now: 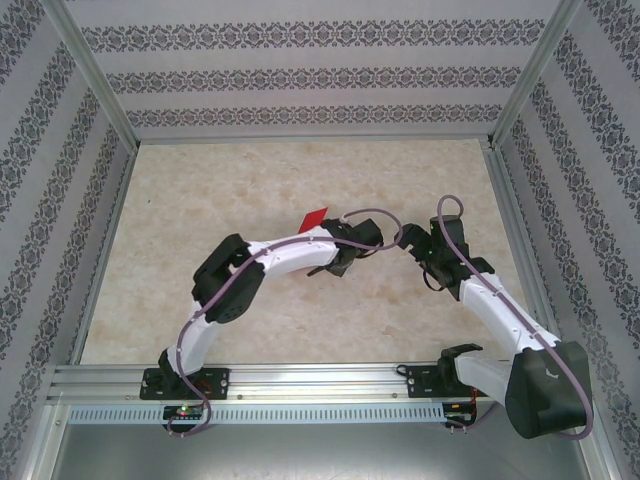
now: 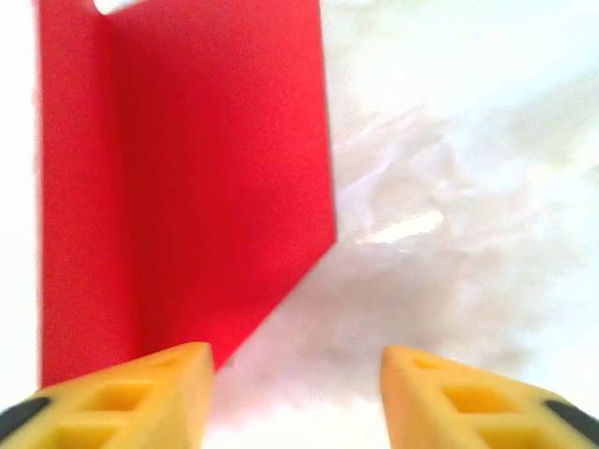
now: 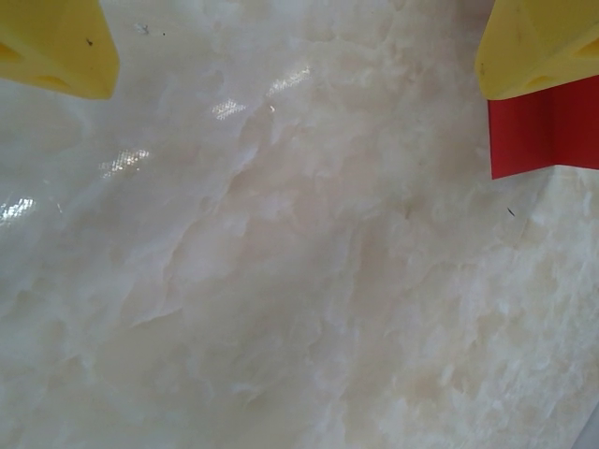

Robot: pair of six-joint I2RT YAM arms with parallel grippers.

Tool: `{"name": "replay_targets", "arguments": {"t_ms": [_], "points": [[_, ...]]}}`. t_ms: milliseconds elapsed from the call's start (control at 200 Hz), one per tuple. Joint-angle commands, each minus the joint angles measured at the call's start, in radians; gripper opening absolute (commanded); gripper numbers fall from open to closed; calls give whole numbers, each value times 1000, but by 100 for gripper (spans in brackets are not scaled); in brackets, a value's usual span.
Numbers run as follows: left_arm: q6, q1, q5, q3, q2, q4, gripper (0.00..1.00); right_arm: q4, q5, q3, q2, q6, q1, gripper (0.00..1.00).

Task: Fold a paper plane with a square sheet of paper (pick it up from the middle)
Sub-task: Turn over the paper at the center of the table, then rotate the paper at the center of the table.

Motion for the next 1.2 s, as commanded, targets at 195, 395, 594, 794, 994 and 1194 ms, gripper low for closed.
{"name": "replay_targets", "arguments": {"t_ms": [195, 395, 594, 794, 994, 1194], "points": [[3, 77, 297, -158, -320, 229, 85, 51, -109, 40, 48, -16, 2, 97], [-82, 234, 449, -384, -504, 405, 96, 39, -75, 121, 96, -24, 109, 97], [-148, 428, 588, -602, -613, 496, 100, 50, -52, 294, 281, -35, 297, 97], [-180, 568, 630, -735, -669, 540, 100, 39, -75, 530, 539, -38, 465, 95], [-201, 670, 651, -827, -732, 556, 100, 31, -117, 669, 711, -37, 541, 92], [-203, 683, 650, -869, -779, 559, 100, 31, -184, 738, 820, -39, 575, 83]]}}
